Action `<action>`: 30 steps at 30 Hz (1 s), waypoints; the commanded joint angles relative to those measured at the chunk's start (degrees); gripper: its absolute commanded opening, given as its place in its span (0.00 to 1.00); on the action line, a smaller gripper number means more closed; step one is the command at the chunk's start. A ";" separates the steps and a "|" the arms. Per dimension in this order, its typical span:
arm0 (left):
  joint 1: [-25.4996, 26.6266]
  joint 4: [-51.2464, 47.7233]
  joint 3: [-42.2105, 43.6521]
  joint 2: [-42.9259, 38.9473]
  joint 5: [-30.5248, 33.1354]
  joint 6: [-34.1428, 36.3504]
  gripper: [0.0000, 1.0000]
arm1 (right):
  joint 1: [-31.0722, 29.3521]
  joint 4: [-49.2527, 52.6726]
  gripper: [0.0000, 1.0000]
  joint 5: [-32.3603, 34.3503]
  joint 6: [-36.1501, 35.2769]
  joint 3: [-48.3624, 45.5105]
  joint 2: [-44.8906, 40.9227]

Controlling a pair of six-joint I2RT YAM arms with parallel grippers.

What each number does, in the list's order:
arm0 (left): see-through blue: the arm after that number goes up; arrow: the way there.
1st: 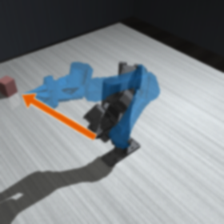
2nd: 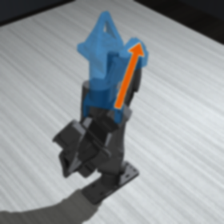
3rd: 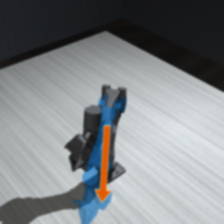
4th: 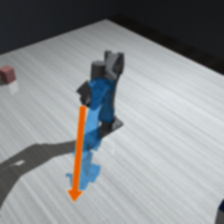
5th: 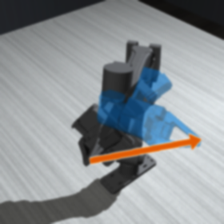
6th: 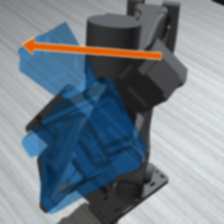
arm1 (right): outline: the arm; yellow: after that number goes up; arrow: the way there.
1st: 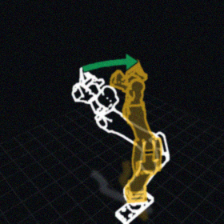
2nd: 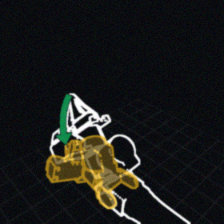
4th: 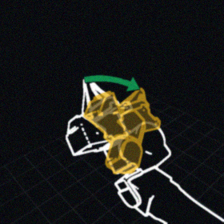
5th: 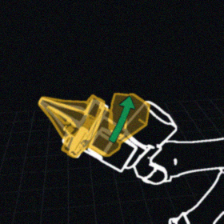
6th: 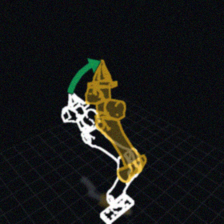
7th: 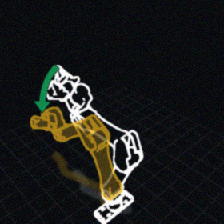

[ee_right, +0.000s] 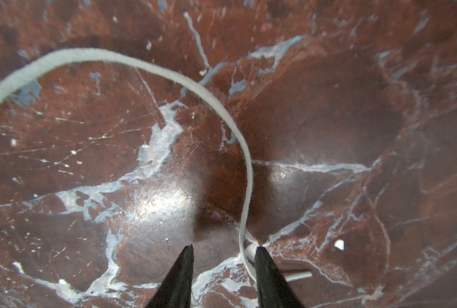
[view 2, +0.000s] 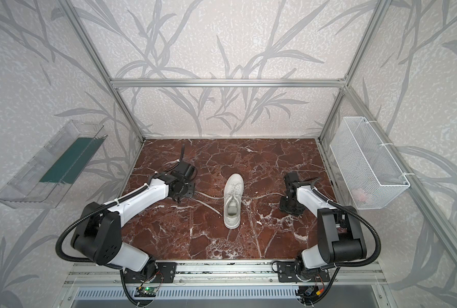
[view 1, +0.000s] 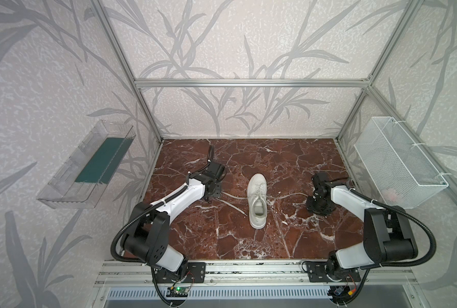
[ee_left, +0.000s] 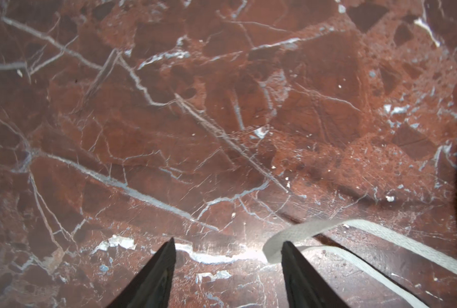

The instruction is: Tie the shoes

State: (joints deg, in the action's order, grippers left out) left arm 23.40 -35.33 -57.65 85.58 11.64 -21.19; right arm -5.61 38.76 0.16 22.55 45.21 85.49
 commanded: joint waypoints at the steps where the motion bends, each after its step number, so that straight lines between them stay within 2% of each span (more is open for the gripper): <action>1: -1.14 0.88 1.59 -3.40 -3.24 -0.72 0.67 | 0.37 -0.35 0.34 -0.82 0.89 0.94 0.50; 7: -4.85 2.16 4.16 -7.14 -10.49 -0.43 0.69 | 0.50 -0.71 0.24 -1.74 1.03 0.59 1.17; 13: -8.76 -0.33 4.85 -9.88 -6.75 2.72 0.70 | 0.51 -0.54 0.15 -1.83 0.51 0.38 0.39; 17: -11.44 -2.71 4.12 -11.31 -6.88 3.88 0.70 | 0.59 -0.37 0.09 -2.01 0.51 0.27 -0.73; 26: -16.84 -5.86 4.47 -14.40 -5.96 6.33 0.72 | 0.75 -0.33 0.06 -2.95 0.35 0.40 -1.69; 30: -21.27 -7.21 4.71 -15.96 -6.16 6.10 0.73 | 0.78 -0.32 0.03 -3.68 0.19 0.40 -1.90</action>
State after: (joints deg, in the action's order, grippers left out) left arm 4.80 -39.29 -52.97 71.88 4.49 -15.79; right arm -5.17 37.63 -2.68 22.74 45.21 84.99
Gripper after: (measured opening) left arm 0.723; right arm 0.046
